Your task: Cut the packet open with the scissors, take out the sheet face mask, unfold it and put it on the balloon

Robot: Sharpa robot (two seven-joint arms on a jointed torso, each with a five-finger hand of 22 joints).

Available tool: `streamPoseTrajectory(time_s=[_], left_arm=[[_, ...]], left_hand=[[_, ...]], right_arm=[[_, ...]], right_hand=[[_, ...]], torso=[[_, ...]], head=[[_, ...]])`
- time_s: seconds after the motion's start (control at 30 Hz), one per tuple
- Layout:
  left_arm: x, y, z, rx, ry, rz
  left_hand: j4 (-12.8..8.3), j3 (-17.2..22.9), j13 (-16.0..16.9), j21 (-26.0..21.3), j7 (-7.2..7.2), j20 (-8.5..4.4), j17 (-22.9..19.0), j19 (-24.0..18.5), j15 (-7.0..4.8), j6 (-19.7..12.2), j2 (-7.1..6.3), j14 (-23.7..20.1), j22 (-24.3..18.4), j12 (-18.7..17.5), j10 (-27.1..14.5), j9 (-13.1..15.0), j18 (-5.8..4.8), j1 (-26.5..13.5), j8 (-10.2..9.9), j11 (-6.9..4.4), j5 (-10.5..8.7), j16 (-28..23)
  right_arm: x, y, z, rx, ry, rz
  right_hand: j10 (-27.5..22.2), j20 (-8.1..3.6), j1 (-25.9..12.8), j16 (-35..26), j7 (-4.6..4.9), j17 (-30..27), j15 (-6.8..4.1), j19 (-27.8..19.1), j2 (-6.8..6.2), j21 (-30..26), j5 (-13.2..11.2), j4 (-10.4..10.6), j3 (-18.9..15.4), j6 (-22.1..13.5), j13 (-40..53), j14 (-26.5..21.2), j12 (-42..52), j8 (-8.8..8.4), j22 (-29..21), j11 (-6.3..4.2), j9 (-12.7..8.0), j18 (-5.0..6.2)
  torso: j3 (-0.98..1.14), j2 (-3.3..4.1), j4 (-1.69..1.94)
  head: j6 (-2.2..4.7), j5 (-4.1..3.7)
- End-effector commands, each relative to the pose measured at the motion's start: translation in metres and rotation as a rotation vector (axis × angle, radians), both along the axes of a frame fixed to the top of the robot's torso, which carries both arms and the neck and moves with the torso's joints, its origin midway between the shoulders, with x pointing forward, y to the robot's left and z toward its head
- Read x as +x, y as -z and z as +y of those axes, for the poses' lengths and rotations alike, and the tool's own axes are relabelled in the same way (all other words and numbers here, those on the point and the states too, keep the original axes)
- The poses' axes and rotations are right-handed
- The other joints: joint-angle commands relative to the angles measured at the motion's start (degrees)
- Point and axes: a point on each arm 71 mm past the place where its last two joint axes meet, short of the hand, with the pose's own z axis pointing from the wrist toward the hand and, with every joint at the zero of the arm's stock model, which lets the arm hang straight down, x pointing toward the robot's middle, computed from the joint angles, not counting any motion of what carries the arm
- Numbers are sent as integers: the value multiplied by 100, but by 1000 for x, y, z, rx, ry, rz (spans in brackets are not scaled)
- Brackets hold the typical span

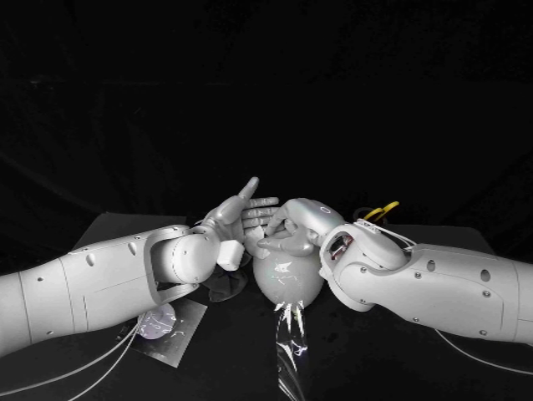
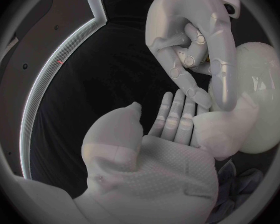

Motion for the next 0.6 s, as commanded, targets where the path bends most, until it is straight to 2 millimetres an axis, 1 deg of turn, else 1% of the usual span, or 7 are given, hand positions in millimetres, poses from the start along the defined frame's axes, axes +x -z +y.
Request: streamPoseTrajectory(time_s=[0.03,0.17,0.33,0.47,0.6], left_arm=[[0,-2,-2,-12,2,-7],[0,-2,-2,-12,1,-7],[0,-2,-1,-12,-1,-8],[0,-2,0,-12,-3,-9],[0,-2,1,-12,-7,-12]], left_hand=[[0,-25,3,25,461,-9,-6,27,-22,14,49,18,7,3,5,4,100,20,34,-25,18,37],[0,-25,3,25,461,-9,-6,27,-22,14,49,18,7,3,5,4,100,20,34,-25,18,37],[0,-25,3,25,461,-9,-6,27,-22,14,49,18,7,3,5,4,100,20,34,-25,18,37],[-1,-31,3,24,461,-8,-6,15,-23,18,55,24,5,6,11,5,100,26,39,-26,18,40],[-1,-32,3,25,461,-8,-6,23,-23,18,55,24,5,6,12,5,100,27,39,-26,18,40]], right_arm=[[-1,3,3,-39,-15,14],[-1,4,2,-50,-16,17],[-1,4,0,-57,-11,16],[-1,4,-4,-57,-7,10],[-1,4,-7,-57,-2,6]], right_hand=[[598,10,20,31,-6,1401,-3,37,52,22,-3,-1,-40,38,1466,550,19,4,9,-38,6,22],[598,10,20,30,-6,1399,-4,43,52,31,-3,-1,-41,39,1467,549,20,5,13,-39,6,20],[598,10,30,30,-9,1400,-6,45,55,31,-4,-3,-46,47,1466,549,18,6,15,-41,7,19],[599,9,46,33,-12,1404,-8,57,58,46,-3,-7,-50,53,1470,552,23,5,24,-45,7,16],[599,9,46,33,-12,1404,-8,57,58,46,-3,-7,-50,53,1470,552,23,5,24,-45,7,16]], torso=[[0,3,0],[2,2,-1],[0,-3,-9],[3,0,-6],[0,-1,-9]], head=[[-3,5],[-3,9],[-4,13],[-1,16],[1,11]])
